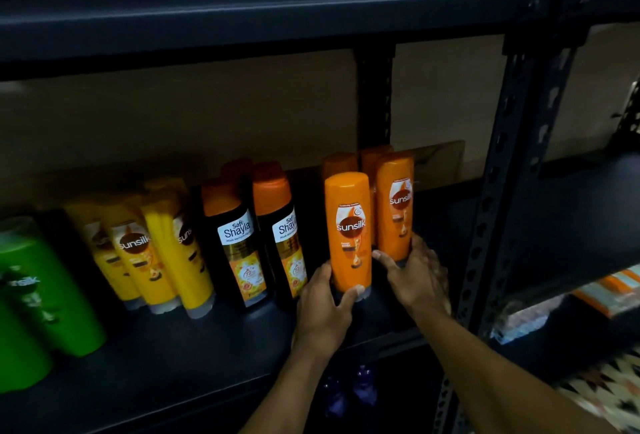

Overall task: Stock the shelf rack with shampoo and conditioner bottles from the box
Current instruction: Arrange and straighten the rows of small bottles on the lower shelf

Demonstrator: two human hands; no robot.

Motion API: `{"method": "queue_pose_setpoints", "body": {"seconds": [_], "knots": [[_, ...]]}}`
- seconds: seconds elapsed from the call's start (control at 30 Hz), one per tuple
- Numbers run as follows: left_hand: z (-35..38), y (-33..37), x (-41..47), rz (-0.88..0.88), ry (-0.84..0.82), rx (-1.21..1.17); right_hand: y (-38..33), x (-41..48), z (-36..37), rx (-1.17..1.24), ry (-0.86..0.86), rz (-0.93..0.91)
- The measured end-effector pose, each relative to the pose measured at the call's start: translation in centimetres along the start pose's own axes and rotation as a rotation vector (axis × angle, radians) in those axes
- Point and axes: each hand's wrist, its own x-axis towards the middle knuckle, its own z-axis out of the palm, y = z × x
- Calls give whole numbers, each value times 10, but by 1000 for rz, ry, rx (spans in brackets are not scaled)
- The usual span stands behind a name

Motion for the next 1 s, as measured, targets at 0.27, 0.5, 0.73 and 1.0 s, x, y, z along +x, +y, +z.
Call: {"method": "queue_pose_setpoints", "body": {"seconds": [0.27,0.5,0.73,1.0], "knots": [[-1,2,0,8,3,19,1,0,0,85,5,25],[0,2,-1,0,-5,17,0,-2,0,75,33,27],[0,2,-1,-9,-10,21,0,-1,0,64,33,12],[0,2,-2,-25,-13,10,1,-1,0,40,17,8]]}}
